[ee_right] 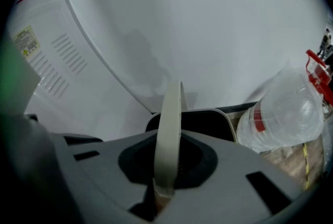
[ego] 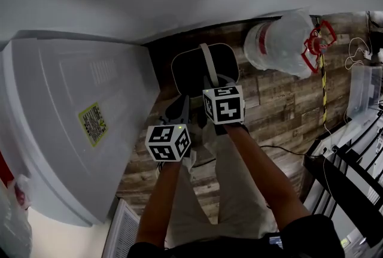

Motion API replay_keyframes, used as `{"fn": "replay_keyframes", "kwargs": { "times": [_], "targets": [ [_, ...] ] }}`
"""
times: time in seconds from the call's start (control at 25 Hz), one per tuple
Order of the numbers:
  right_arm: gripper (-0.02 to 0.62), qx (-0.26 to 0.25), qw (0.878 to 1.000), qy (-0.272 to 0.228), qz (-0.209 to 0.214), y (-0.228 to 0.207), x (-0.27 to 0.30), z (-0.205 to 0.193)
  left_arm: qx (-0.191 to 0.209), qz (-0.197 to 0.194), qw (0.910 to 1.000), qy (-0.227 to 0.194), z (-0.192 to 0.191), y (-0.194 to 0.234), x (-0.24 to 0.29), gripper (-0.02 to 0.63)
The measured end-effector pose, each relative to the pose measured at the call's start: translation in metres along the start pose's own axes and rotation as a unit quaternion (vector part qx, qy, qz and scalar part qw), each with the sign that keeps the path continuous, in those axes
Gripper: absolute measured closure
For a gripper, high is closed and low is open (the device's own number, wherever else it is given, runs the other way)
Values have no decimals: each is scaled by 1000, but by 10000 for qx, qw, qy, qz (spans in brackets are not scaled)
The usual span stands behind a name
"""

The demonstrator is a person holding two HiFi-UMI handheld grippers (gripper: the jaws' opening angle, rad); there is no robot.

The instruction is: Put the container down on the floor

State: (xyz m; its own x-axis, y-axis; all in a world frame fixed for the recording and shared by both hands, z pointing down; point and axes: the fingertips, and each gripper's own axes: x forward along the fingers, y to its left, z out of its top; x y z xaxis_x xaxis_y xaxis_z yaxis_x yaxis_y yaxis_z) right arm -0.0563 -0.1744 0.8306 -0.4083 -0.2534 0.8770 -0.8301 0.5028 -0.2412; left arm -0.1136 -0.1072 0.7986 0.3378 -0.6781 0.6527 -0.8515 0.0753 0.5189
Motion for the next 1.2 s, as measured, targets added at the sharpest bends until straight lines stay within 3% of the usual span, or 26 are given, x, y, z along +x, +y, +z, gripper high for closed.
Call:
{"fn": "replay_keyframes", "kwargs": {
  "times": [1.2],
  "targets": [
    [561, -309, 9990, -273, 153, -3, 111, 4, 117, 206, 9995, -224, -30, 70, 67, 589]
  ]
}}
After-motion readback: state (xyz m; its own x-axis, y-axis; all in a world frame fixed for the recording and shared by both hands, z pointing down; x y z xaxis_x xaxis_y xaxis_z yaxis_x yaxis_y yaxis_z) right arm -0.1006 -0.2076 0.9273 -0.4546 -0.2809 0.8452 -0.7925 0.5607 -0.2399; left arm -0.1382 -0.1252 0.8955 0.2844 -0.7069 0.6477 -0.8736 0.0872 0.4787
